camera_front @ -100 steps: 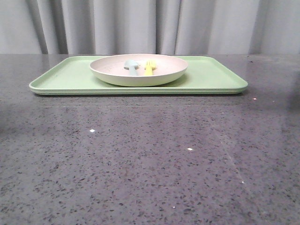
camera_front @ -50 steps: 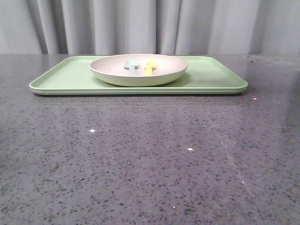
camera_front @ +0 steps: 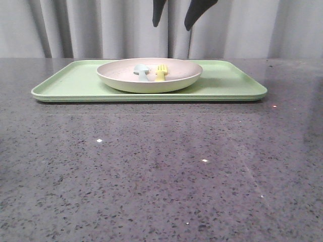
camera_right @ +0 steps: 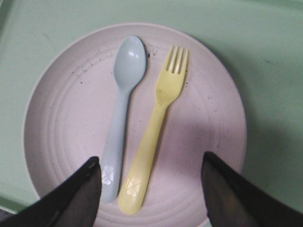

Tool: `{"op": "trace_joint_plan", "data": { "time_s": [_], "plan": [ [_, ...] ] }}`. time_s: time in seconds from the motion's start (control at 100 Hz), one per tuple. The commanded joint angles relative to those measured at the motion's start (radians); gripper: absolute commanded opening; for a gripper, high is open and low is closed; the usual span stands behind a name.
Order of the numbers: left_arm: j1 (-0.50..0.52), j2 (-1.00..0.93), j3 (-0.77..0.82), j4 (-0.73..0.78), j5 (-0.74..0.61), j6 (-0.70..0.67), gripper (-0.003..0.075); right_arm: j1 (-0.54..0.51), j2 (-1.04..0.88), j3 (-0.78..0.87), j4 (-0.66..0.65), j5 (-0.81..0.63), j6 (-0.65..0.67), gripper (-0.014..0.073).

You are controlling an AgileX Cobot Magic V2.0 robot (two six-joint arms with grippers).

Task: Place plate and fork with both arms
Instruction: 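Lower the open right gripper onto the yellow fork on the plate, then close the right gripper on the yellow fork and lift it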

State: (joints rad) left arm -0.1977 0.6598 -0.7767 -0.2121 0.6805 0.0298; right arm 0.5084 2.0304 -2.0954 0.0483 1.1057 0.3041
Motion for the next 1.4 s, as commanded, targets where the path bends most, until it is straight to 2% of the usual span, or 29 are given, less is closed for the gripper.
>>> {"op": "trace_joint_plan", "data": {
  "time_s": [0.0,1.03,1.1,1.39],
  "plan": [
    [-0.007,-0.001,-0.026,-0.016,-0.072,-0.011,0.0262,0.0,-0.032,-0.039,-0.011,-0.027,0.021,0.0468],
    [-0.007,-0.001,-0.026,-0.016,-0.062,-0.011,0.0262,0.007,0.114,-0.039,0.0,-0.051,0.051,0.0461],
    [-0.007,-0.001,-0.026,-0.016,-0.062,-0.011,0.0262,0.007,0.115,-0.039,0.0,-0.049,0.051,0.0413],
    [-0.007,-0.001,-0.026,-0.016,-0.058,-0.011,0.0262,0.007,0.115,-0.039,0.0,-0.05,0.057,0.0099]
  ]
}}
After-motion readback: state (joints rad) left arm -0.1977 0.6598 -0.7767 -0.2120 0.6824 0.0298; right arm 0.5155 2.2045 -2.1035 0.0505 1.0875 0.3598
